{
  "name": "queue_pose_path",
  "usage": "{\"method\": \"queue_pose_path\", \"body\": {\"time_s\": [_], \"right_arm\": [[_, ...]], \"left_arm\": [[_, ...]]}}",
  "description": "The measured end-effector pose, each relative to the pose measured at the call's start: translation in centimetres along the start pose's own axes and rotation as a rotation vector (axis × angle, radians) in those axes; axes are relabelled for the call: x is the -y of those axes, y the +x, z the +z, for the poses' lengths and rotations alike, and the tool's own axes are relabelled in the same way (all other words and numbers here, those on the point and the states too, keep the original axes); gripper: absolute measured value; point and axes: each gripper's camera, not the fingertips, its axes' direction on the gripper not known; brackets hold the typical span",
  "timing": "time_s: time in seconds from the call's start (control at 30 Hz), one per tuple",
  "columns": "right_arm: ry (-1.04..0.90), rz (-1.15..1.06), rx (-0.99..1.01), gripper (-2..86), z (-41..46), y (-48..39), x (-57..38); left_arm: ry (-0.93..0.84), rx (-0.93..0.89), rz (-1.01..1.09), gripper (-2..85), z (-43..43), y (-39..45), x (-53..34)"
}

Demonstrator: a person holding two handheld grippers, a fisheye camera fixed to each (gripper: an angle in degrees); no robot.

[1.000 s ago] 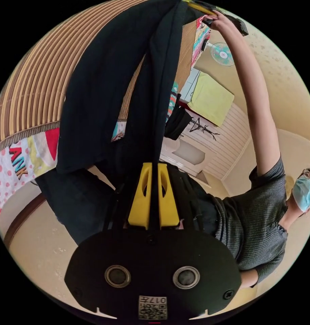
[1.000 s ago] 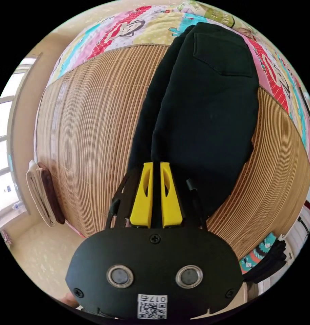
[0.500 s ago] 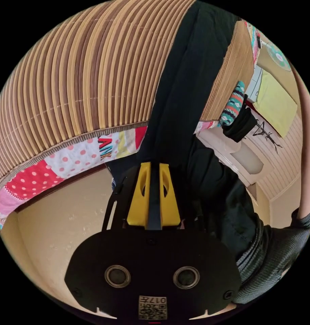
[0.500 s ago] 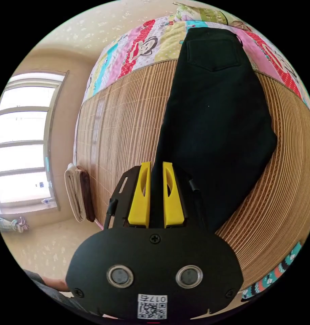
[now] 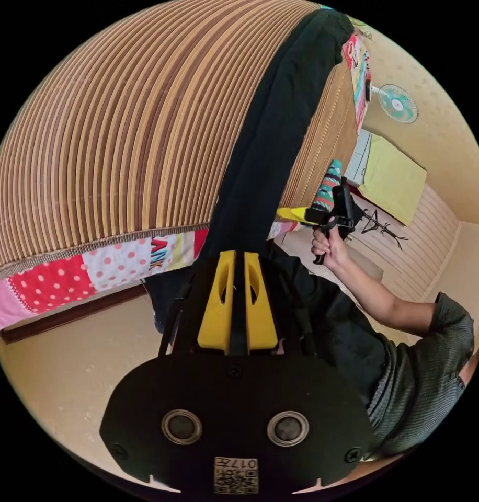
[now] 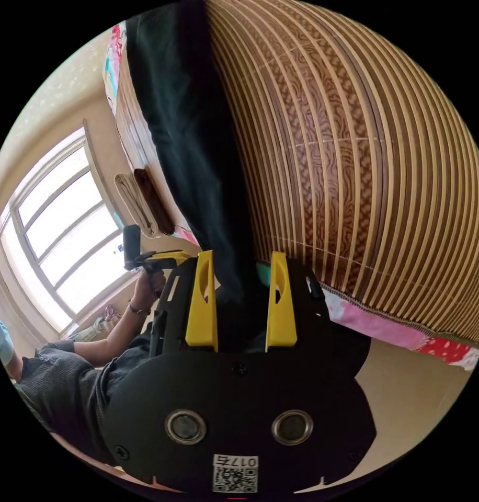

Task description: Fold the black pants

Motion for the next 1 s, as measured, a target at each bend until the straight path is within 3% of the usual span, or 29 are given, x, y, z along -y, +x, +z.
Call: {"method": "queue_pose_path", "body": {"time_s": [0.1, 0.2, 0.33, 0.5, 0.67, 0.83, 1.0], "right_arm": [[-0.071, -0.056, -0.005, 13.9, 1.1, 0.4, 0.8], [-0.136, -0.141, -0.102, 12.9, 0.6, 0.5, 1.4], [-0.14, -0.189, 0.068, 12.1, -1.7, 2.9, 0.3], [0.06, -0.172, 0.192, 12.4, -5.9, 4.4, -1.0], [0.42, -0.161, 0.298, 13.3, -14.2, 4.9, 0.5], [0.484, -0.204, 0.23, 14.4, -20.5, 4.1, 6.2], [0.507, -0.241, 0.188, 15.2, -24.9, 2.1, 11.6]], "left_arm": [[0.003, 0.061, -0.019, 10.8, -0.3, 0.8, 1.8], [0.03, 0.019, 0.001, 10.4, -0.9, 2.0, 2.8], [0.037, 0.051, 0.018, 8.8, -1.1, 3.3, 3.3], [0.078, 0.155, -0.056, 10.4, -0.3, 2.0, 2.5], [0.021, 0.085, -0.202, 15.9, 1.8, -0.8, 1.0], [-0.058, 0.026, -0.175, 16.2, 4.6, -1.6, 0.6], [-0.09, 0.064, -0.191, 6.4, 4.7, -2.9, 0.6]]}}
